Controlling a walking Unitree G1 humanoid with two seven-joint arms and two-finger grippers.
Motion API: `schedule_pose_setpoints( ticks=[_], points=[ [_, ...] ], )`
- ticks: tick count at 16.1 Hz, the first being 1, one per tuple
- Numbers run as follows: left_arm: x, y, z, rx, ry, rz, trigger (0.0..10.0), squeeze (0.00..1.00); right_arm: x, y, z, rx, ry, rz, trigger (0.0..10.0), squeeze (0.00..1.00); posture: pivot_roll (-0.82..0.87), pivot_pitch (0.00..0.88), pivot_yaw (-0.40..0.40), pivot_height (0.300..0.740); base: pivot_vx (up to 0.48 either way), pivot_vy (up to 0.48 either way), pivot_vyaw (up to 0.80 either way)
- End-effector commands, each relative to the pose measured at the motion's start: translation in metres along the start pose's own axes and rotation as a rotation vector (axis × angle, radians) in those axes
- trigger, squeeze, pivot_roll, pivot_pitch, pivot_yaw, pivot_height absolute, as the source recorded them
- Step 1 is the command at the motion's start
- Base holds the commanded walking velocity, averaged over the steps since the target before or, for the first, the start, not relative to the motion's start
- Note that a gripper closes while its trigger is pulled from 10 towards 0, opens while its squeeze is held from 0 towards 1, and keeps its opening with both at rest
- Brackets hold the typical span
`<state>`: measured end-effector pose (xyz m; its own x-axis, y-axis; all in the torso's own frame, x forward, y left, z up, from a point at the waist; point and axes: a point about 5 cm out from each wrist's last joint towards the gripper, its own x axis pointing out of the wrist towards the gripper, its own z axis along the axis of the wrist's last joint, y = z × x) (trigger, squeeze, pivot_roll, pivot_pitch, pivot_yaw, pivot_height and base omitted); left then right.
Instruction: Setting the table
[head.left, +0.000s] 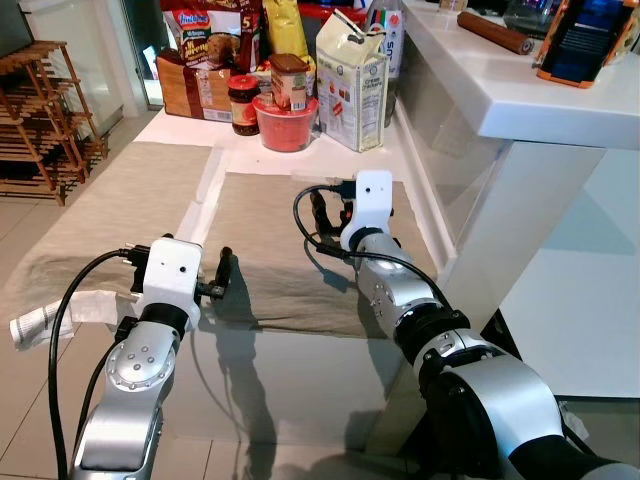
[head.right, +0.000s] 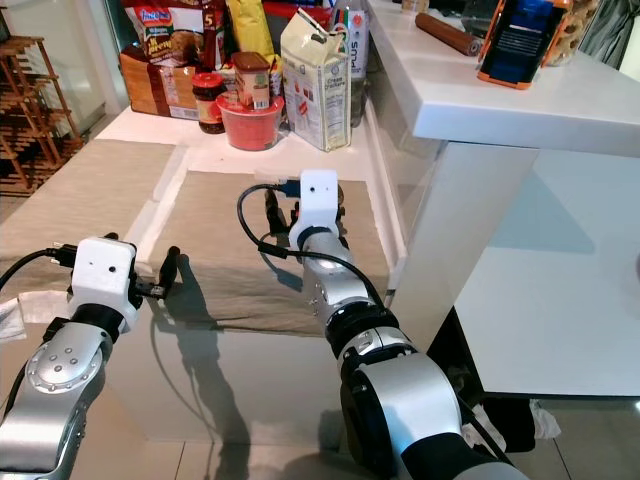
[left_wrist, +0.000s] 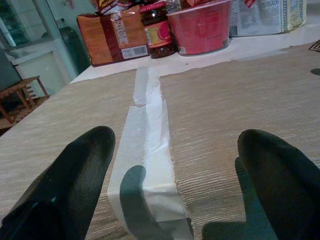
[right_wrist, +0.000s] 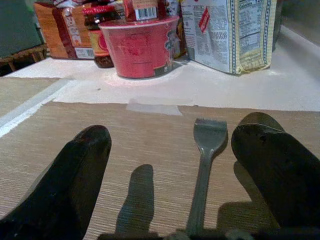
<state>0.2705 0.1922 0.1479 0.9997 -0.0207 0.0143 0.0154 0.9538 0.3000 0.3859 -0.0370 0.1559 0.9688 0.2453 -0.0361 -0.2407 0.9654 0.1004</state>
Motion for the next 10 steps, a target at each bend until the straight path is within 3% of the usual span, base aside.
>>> schedule_pose_setpoints(
  ticks=[1,10],
  points=[
    [-0.003,0.001,0.002,0.017,0.002,-0.008,10.0,0.00,0.001,-0.003,-0.002,0.006,0.034,-0.028,10.0,0.00,0.19,0.000,-0.041,0.736,0.000,0.000,0.00],
    [-0.028,0.013,0.000,0.045,0.047,0.016,10.0,0.00,-0.004,0.004,-0.020,-0.001,0.118,-0.011,10.0,0.00,0.25,0.000,-0.046,0.736,0.000,0.000,0.00]
  ],
)
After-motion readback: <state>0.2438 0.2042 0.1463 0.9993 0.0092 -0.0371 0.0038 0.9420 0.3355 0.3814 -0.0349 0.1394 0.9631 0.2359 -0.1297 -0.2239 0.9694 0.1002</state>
